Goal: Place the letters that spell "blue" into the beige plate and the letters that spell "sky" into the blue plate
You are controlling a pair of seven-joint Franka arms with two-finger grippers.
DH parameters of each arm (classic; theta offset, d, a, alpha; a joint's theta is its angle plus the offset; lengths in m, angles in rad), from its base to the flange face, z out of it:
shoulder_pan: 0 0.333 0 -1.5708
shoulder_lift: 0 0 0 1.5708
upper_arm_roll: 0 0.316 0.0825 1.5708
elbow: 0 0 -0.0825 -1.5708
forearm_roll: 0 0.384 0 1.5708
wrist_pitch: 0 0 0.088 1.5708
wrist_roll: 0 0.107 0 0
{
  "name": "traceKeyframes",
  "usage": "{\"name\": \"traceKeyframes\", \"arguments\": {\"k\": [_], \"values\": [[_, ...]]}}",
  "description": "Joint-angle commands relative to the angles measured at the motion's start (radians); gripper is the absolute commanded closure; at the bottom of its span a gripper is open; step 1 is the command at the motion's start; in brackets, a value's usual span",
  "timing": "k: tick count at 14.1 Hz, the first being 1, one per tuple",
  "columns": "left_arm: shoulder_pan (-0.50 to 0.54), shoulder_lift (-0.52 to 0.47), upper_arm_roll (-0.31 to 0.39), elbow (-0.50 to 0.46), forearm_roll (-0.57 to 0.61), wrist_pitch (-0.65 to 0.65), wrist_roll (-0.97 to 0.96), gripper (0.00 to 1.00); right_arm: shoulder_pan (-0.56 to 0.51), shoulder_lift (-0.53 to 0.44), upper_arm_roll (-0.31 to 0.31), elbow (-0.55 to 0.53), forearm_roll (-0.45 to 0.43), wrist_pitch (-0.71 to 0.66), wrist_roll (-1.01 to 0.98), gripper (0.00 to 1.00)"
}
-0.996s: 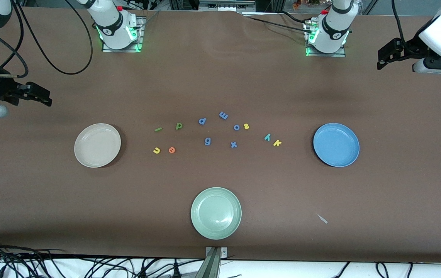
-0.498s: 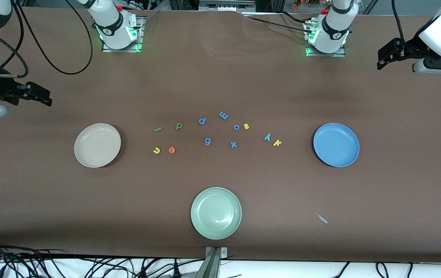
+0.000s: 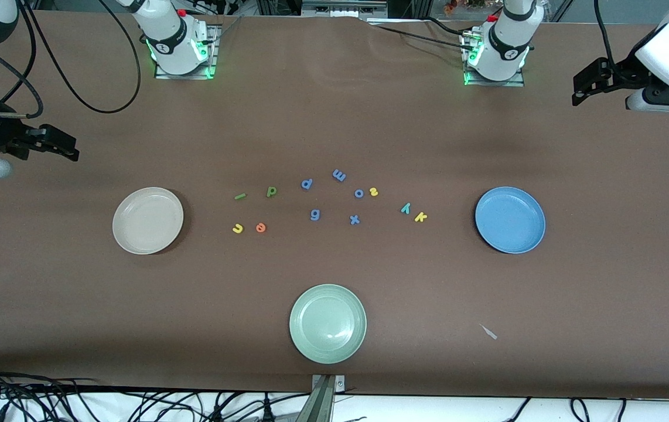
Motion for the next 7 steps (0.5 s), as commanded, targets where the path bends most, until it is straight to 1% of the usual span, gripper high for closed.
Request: {"name": "traceKeyframes", "arguments": {"k": [1, 7], "values": [[0.003, 0.011, -0.006, 0.028, -0.027, -0.022, -0.013, 0.00, 0.002, -0.010, -0.003, -0.012, -0.007, -0.005, -0.007, 0.00], [0.003, 0.011, -0.006, 0.028, -0.027, -0.022, -0.012, 0.00, 0.008, -0.007, 0.000, -0.015, -0.009, 0.004, 0.001, 0.00]]}}
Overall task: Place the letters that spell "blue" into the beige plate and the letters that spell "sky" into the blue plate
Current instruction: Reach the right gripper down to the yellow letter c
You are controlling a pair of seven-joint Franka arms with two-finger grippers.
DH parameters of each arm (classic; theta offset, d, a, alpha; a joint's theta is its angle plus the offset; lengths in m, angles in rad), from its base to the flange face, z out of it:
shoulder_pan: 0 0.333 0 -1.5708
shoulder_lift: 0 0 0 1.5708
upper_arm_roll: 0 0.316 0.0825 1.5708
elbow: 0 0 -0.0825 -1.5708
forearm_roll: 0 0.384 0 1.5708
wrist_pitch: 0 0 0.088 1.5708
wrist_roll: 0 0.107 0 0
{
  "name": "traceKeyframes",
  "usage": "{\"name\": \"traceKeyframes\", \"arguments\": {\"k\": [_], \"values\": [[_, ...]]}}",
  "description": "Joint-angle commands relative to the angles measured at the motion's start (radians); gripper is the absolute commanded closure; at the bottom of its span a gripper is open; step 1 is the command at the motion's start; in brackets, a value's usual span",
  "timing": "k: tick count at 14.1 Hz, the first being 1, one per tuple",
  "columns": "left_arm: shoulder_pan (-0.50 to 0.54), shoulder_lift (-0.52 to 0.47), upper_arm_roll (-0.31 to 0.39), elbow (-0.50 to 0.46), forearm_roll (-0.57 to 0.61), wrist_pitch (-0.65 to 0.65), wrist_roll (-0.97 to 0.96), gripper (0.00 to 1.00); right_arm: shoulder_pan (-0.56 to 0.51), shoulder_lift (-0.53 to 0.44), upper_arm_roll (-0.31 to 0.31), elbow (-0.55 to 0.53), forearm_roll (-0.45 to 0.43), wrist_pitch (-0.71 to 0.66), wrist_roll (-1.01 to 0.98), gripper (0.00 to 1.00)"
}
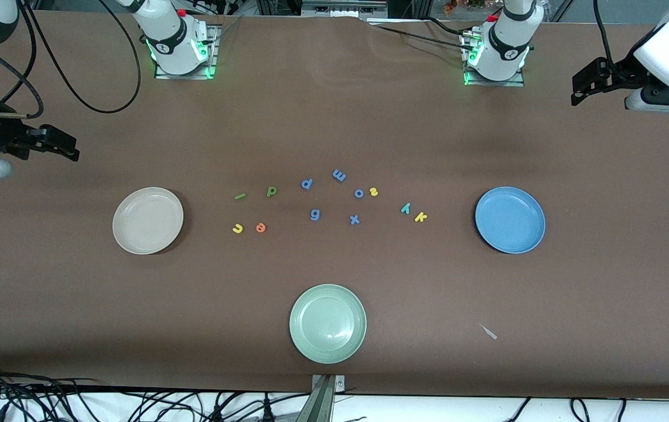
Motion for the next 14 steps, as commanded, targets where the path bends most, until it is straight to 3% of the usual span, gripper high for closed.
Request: {"name": "traceKeyframes", "arguments": {"k": [1, 8, 14], "values": [[0.004, 0.009, -0.003, 0.030, -0.027, -0.022, -0.013, 0.00, 0.010, -0.004, 0.003, -0.013, -0.009, 0.007, -0.004, 0.00], [0.004, 0.011, -0.003, 0.028, -0.027, -0.022, -0.012, 0.00, 0.134, 0.121, 0.006, -0.007, -0.006, 0.019, 0.014, 0.00], [-0.005, 0.009, -0.003, 0.030, -0.027, -0.022, -0.015, 0.00, 0.257, 0.330, 0.006, -0.010, -0.003, 0.263, 0.227, 0.00]]}}
